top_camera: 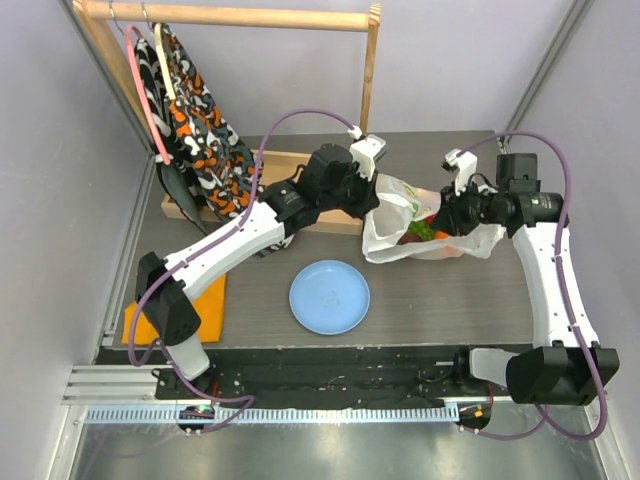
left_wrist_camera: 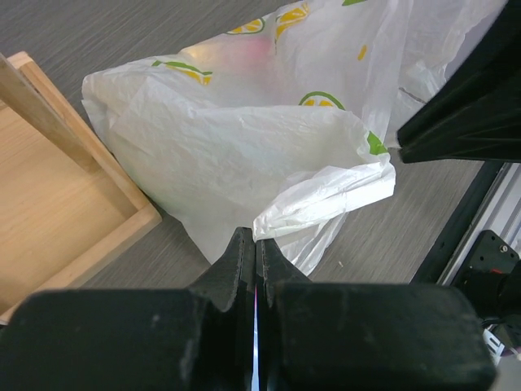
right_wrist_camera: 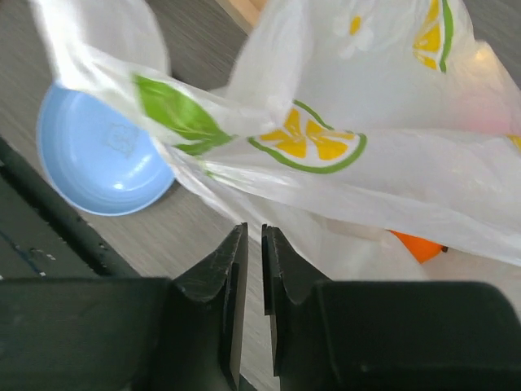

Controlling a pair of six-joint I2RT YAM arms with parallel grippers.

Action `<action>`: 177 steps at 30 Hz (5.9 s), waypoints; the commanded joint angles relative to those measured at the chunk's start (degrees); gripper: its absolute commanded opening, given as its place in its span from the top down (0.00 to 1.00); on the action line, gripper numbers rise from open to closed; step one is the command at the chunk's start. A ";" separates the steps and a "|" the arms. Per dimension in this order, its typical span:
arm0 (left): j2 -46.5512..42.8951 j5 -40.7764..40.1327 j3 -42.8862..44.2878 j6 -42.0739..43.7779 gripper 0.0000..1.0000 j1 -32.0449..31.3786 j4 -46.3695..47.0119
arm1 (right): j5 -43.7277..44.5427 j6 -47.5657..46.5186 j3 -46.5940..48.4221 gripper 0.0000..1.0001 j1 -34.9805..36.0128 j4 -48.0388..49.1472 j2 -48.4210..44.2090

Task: Take the fake fruits out of the plastic bag
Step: Take out the fake fruit from the plastic bag, then place the fake fruit on the plate.

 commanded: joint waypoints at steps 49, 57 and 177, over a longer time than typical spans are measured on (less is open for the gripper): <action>-1.42 2.53 0.70 1.01 1.00 3.53 1.71 | 35.75 1.44 -20.14 0.87 7.46 16.46 6.95; -0.81 3.32 0.61 0.49 1.00 3.62 2.07 | 35.84 5.39 -20.87 0.86 7.46 20.22 5.43; -34.38 9.64 -2.47 11.04 0.11 23.39 -6.90 | 34.71 -4.98 49.71 0.00 58.45 -16.24 41.92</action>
